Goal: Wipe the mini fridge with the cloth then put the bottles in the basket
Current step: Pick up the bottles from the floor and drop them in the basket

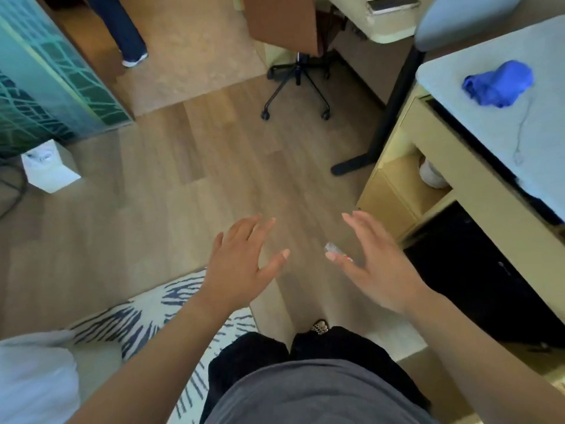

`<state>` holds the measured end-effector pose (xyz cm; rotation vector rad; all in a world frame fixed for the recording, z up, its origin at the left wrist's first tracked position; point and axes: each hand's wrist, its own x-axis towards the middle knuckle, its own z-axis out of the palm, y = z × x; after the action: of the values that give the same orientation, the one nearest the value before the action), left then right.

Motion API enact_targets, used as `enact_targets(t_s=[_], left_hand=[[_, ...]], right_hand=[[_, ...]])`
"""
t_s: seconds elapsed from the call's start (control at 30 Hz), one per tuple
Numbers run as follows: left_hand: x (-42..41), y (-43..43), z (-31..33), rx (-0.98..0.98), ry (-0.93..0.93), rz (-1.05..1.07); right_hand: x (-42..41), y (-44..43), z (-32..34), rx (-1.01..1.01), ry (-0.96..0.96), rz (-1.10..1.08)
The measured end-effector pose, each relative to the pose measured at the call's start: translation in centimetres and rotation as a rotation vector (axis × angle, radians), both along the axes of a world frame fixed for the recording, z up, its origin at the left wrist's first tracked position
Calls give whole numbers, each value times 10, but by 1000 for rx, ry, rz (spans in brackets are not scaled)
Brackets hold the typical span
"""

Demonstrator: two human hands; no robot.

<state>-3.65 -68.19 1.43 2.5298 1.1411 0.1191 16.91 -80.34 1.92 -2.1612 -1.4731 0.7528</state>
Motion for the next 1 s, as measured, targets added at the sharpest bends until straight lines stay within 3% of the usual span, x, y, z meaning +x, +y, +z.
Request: enact_targets(t_s=[0.27, 0.5, 0.7, 1.0], left_hand=[[86, 93, -13, -16, 43, -242], [181, 195, -35, -118, 99, -644], [262, 260, -40, -47, 150, -970], [305, 229, -62, 12, 236, -1337]], right_hand=[[54, 36, -8, -115, 11, -224], [75, 76, -14, -194, 18, -642], [63, 109, -8, -209, 53, -990], [20, 97, -16, -215, 29, -1304]])
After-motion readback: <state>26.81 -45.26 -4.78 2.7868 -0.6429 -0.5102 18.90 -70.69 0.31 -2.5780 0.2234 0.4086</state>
